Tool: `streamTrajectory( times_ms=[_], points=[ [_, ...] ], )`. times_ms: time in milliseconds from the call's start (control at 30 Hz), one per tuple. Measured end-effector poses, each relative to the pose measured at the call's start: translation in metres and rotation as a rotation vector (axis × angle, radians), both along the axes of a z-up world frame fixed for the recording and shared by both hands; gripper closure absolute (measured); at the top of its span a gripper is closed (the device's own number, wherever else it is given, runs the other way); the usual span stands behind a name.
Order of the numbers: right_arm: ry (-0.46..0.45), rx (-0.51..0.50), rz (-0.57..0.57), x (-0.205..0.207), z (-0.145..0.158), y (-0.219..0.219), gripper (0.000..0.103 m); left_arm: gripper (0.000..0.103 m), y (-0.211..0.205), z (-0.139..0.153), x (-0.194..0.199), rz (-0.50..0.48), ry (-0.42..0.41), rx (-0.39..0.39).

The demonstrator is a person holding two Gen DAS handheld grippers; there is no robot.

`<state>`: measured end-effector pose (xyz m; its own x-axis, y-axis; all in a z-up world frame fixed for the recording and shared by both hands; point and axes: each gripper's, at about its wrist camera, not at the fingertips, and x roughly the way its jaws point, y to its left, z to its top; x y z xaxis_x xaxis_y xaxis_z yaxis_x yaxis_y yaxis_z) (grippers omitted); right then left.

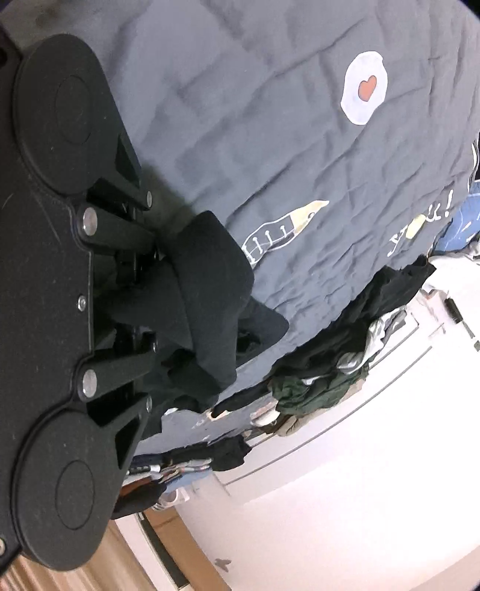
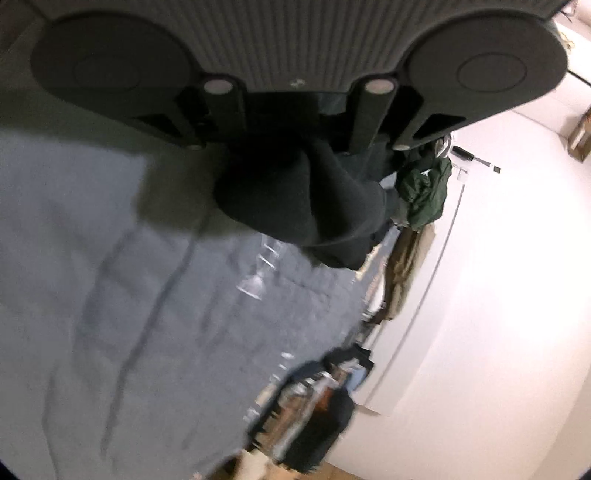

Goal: Fold clothes

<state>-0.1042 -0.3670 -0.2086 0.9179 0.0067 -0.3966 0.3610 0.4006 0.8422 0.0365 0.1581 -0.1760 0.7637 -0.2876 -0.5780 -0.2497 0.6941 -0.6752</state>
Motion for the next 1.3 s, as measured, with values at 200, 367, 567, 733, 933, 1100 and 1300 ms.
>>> streamTrajectory(
  times_ms=[200, 367, 567, 733, 933, 1100, 1300],
  points=[
    [0.16, 0.057, 0.044, 0.008, -0.022, 0.0, 0.075, 0.061, -0.002, -0.011, 0.002, 0.017, 0.064, -0.015],
    [0.126, -0.023, 0.083, 0.017, -0.018, 0.012, 0.053, 0.045, -0.015, -0.006, 0.01, -0.045, 0.003, 0.051],
    [0.072, 0.042, 0.056, 0.016, -0.023, 0.007, 0.091, 0.091, -0.009, -0.002, 0.004, -0.049, -0.027, 0.03],
    [0.06, 0.092, 0.063, -0.004, 0.003, 0.009, 0.093, 0.093, -0.002, 0.023, -0.027, -0.06, -0.057, 0.041],
    [0.122, 0.102, 0.146, -0.062, 0.033, 0.013, 0.092, 0.093, 0.019, 0.053, -0.091, -0.158, 0.01, 0.055],
    [0.33, -0.08, 0.283, -0.086, 0.036, 0.027, 0.083, 0.079, 0.02, 0.048, -0.117, -0.237, 0.22, 0.078],
    [0.391, -0.29, 0.356, -0.113, 0.069, 0.033, 0.062, 0.044, 0.005, 0.083, -0.14, -0.355, 0.155, 0.356]
  ],
)
